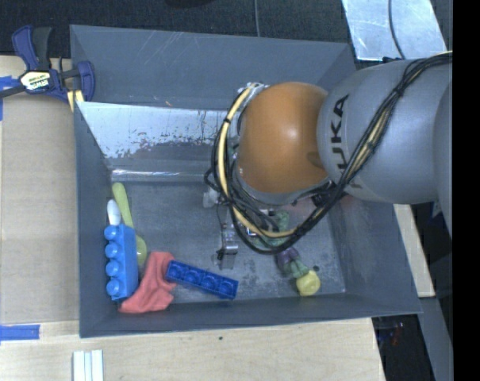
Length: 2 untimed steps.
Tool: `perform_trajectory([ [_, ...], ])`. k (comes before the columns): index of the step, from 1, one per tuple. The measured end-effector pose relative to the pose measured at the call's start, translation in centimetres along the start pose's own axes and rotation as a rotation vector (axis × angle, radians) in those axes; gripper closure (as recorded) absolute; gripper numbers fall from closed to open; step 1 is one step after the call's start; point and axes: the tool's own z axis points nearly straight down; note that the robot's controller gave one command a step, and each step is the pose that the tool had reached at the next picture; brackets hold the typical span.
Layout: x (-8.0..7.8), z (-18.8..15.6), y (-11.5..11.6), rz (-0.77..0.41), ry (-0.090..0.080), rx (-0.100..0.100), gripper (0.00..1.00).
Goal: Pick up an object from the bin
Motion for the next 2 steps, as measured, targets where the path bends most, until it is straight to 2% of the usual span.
perform_trajectory([
  [1, -0.2, -0.5, 0.0, 0.003, -0.008, -0.002, 0.00],
  [2, 0.5, -0.7, -4.1, 0.118, -0.007, -0.004, 0.00],
])
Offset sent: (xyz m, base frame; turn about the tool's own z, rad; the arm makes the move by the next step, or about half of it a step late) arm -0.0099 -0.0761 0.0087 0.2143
